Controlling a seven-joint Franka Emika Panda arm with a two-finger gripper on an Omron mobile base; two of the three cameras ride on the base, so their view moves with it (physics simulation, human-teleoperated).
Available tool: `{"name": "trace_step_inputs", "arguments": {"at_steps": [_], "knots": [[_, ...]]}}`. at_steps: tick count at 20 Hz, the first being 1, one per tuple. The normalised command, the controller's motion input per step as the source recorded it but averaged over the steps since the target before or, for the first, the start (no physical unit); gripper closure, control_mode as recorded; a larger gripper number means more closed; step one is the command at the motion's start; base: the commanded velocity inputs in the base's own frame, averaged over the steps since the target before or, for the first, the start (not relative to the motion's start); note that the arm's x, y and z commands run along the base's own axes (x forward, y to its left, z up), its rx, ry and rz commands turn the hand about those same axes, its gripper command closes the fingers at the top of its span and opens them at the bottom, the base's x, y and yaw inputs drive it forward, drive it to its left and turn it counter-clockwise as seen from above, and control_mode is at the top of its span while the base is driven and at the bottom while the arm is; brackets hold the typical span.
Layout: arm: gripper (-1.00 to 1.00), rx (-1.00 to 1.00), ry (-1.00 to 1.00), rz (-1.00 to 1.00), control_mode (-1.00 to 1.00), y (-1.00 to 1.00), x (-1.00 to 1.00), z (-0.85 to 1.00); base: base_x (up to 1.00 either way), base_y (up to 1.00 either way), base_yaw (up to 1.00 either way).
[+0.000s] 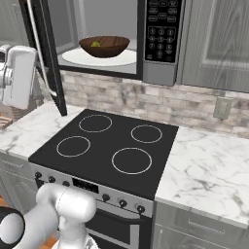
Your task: Place the bowl containing the broccoli and shrimp in the microwave. Close the microwave door and press the start button to microwave the meal.
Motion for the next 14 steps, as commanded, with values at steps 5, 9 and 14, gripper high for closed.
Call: {"name": "trace_step_inputs", "arguments": {"at_steps": [5, 9, 14], "knots": [[-1.0, 0.15, -0.11, 0.16, -1.0, -0.57, 0.58, 0.0, 0.0, 0.0, 0.0], [-1.0, 0.18, -0.3, 0.26, -1.0, -0.38, 0.62, -0.03, 0.0, 0.0, 0.0], [-1.0, 0.13, -0.38, 0.29, -1.0, -0.21, 0.72, -0.16, 0.0, 0.0, 0.0]]}}
